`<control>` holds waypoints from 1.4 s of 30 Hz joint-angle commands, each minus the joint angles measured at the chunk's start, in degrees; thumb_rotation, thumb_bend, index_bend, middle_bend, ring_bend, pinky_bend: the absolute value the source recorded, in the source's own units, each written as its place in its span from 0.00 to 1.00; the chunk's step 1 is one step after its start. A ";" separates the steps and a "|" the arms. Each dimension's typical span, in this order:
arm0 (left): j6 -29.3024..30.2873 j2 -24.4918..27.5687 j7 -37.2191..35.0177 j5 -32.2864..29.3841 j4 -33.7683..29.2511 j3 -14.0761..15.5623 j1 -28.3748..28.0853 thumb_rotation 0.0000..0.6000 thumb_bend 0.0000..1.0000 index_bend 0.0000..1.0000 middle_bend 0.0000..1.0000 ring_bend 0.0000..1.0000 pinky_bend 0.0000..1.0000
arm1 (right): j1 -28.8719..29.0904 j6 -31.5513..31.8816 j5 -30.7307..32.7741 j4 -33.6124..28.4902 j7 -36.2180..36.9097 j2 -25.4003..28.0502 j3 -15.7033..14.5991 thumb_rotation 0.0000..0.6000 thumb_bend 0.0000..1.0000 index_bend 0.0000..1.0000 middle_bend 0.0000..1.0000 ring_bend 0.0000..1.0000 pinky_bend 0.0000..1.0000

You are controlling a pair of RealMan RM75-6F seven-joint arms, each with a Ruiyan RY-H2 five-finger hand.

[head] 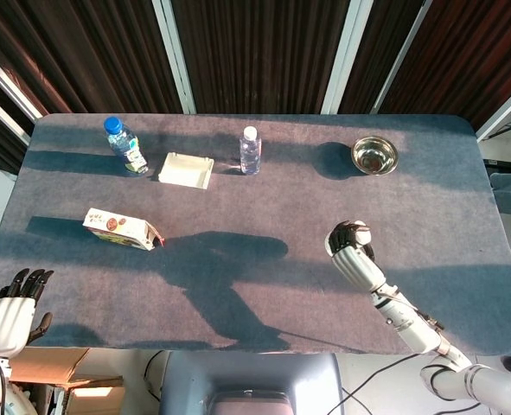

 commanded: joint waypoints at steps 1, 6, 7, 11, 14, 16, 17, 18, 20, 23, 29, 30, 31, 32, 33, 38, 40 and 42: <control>-0.09 0.01 0.06 -0.02 -0.05 0.03 -0.03 1.00 0.34 0.16 0.15 0.09 0.34 | -0.02 -6.37 0.70 -7.02 -11.97 3.15 -0.54 1.00 0.64 0.59 0.49 0.47 0.60; -0.21 0.09 0.24 -0.21 -0.22 0.06 -0.03 1.00 0.34 0.16 0.15 0.09 0.34 | -0.21 -10.03 3.66 -7.52 -15.73 1.80 0.08 1.00 0.63 0.55 0.49 0.42 0.56; -0.21 0.12 0.21 -0.26 -0.25 0.03 -0.03 1.00 0.34 0.16 0.15 0.09 0.34 | -0.19 -10.65 4.12 -7.17 -16.09 1.37 0.15 1.00 0.63 0.54 0.48 0.41 0.55; -0.21 0.22 0.13 -0.39 -0.35 0.01 0.00 1.00 0.34 0.16 0.15 0.09 0.34 | 0.02 -12.49 5.43 -5.84 -16.94 0.13 0.33 1.00 0.56 0.49 0.45 0.37 0.53; -0.12 0.30 0.01 -0.41 -0.45 0.00 0.05 1.00 0.34 0.16 0.15 0.09 0.34 | 0.04 -13.17 6.11 -4.91 -16.80 -0.61 0.38 1.00 0.51 0.47 0.43 0.35 0.52; -0.10 0.35 -0.05 -0.39 -0.49 0.00 0.06 1.00 0.34 0.16 0.15 0.09 0.34 | -0.01 -13.49 6.49 -4.46 -16.48 -0.94 0.34 1.00 0.47 0.45 0.41 0.33 0.51; -0.12 0.38 -0.09 -0.42 -0.50 0.00 0.06 1.00 0.34 0.16 0.15 0.09 0.34 | -0.08 -13.58 6.75 -4.21 -16.30 -1.13 0.36 1.00 0.46 0.43 0.39 0.32 0.50; -0.14 0.40 -0.12 -0.43 -0.52 0.01 0.06 1.00 0.34 0.16 0.15 0.09 0.34 | -0.13 -13.52 6.88 -4.02 -16.24 -1.27 0.39 1.00 0.44 0.41 0.37 0.29 0.48; -0.19 0.45 -0.12 -0.45 -0.56 0.03 0.05 1.00 0.34 0.16 0.15 0.09 0.34 | -0.23 -13.31 7.15 -3.70 -15.87 -1.55 0.52 1.00 0.40 0.35 0.29 0.22 0.43; -0.25 0.46 -0.05 -0.49 -0.63 0.05 0.03 1.00 0.34 0.16 0.15 0.09 0.34 | -0.16 -12.86 7.13 -3.44 -13.69 -1.66 0.72 1.00 0.35 0.23 0.14 0.11 0.40; -0.38 0.51 0.06 -0.69 -0.77 0.04 0.01 1.00 0.34 0.17 0.15 0.09 0.34 | -0.72 -11.01 7.57 -4.47 -8.49 -1.14 1.37 1.00 0.26 0.00 0.00 0.00 0.33; -0.38 0.53 0.05 -0.71 -0.78 0.05 0.02 1.00 0.34 0.17 0.15 0.09 0.34 | -0.86 -10.48 7.62 -5.08 -7.23 -0.81 1.57 1.00 0.24 0.00 0.00 0.00 0.30; -0.36 0.55 0.03 -0.74 -0.81 0.04 0.04 1.00 0.34 0.17 0.15 0.09 0.34 | -1.06 -9.91 7.77 -5.94 -5.66 -0.36 1.83 1.00 0.23 0.00 0.00 0.00 0.27; -0.34 0.58 0.01 -0.77 -0.85 0.03 0.05 1.00 0.34 0.17 0.15 0.09 0.34 | -1.41 -9.10 8.03 -7.59 -2.76 0.50 2.19 1.00 0.22 0.00 0.00 0.00 0.22; -0.32 0.62 -0.02 -0.78 -0.87 0.02 0.06 1.00 0.34 0.17 0.15 0.09 0.34 | -1.79 -8.49 8.41 -9.23 -0.12 1.37 2.48 1.00 0.21 0.00 0.00 0.00 0.19; -0.17 0.53 0.18 -0.65 -0.72 0.02 0.06 1.00 0.34 0.18 0.15 0.09 0.34 | -7.30 -3.81 15.79 -25.87 14.10 9.18 4.89 1.00 0.19 0.00 0.00 0.00 0.12; -0.14 0.48 0.25 -0.56 -0.68 0.03 0.04 1.00 0.34 0.18 0.15 0.09 0.34 | -8.93 -2.45 17.20 -31.36 18.15 12.26 5.18 1.00 0.19 0.00 0.00 0.00 0.13; 0.16 0.48 0.12 -0.30 -0.60 0.04 0.12 1.00 0.34 0.18 0.15 0.09 0.34 | -11.24 0.32 16.51 -35.76 26.93 15.76 5.21 1.00 0.19 0.00 0.00 0.00 0.12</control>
